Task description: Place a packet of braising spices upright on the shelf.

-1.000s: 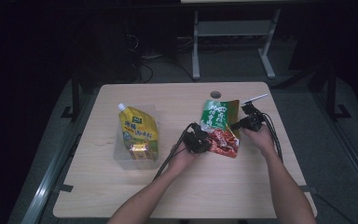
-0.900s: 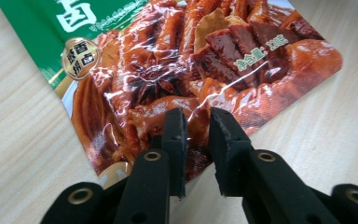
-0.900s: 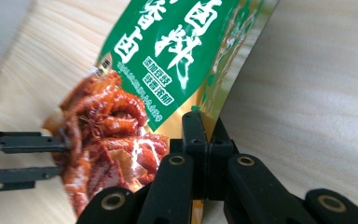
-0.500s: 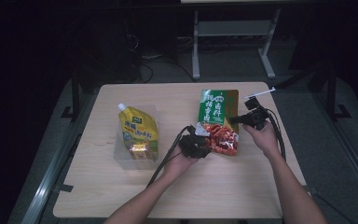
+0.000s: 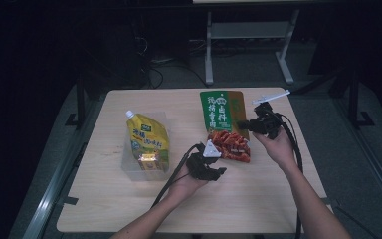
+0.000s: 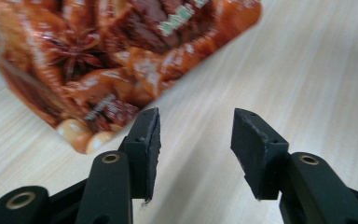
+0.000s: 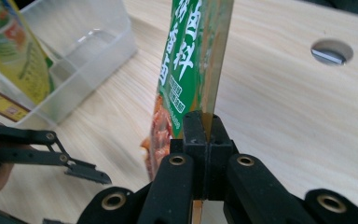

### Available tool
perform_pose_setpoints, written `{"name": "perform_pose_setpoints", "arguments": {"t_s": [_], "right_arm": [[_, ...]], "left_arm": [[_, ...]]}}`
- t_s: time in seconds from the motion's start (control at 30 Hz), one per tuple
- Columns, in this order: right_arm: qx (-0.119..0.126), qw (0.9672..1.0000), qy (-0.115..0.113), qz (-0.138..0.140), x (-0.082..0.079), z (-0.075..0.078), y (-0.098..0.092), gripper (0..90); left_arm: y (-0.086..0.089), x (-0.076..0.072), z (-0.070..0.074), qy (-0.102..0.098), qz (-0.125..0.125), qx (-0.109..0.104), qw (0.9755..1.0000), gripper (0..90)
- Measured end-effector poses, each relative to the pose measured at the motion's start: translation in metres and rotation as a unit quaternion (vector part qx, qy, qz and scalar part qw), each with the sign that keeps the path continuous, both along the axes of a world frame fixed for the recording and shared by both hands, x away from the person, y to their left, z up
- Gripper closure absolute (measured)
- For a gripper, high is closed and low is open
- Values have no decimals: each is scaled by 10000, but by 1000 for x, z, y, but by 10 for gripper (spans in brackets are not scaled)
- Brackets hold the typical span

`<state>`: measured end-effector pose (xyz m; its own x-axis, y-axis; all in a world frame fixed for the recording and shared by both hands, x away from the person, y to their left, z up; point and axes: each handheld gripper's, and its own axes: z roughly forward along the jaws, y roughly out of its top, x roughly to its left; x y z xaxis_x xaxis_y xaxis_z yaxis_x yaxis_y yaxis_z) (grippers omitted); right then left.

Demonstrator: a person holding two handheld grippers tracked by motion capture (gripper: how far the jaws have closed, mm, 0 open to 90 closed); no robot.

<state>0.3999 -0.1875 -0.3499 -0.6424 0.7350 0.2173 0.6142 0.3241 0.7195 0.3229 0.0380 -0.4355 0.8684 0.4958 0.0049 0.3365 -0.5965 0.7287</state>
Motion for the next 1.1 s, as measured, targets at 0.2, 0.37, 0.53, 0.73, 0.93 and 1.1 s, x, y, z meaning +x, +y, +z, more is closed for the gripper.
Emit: {"name": "perform_pose_setpoints", "arguments": {"t_s": [0.2, 0.37, 0.53, 0.73, 0.93, 1.1], "right_arm": [[-86, 9995, -259, 158, -7, 14, 17, 900], [-153, 9987, -419, 246, -8, 20, 28, 900], [-126, 9984, -473, 277, -7, 24, 37, 900], [9, 9972, -620, 425, -7, 35, 51, 900], [132, 9956, -748, 546, -4, 48, 68, 900], [178, 9942, -822, 672, -1, 56, 82, 900]], "left_arm": [[5, -9, 0, -13, -85, 29, 10000, 470], [10, -17, 0, -84, -82, -73, 9999, 446], [13, -26, -3, -87, -151, -66, 9998, 421], [17, -33, -2, -102, -227, -72, 9997, 390], [23, -41, -4, -53, -229, -125, 9996, 342], [27, -46, -6, -20, -291, -199, 9994, 303]]}}
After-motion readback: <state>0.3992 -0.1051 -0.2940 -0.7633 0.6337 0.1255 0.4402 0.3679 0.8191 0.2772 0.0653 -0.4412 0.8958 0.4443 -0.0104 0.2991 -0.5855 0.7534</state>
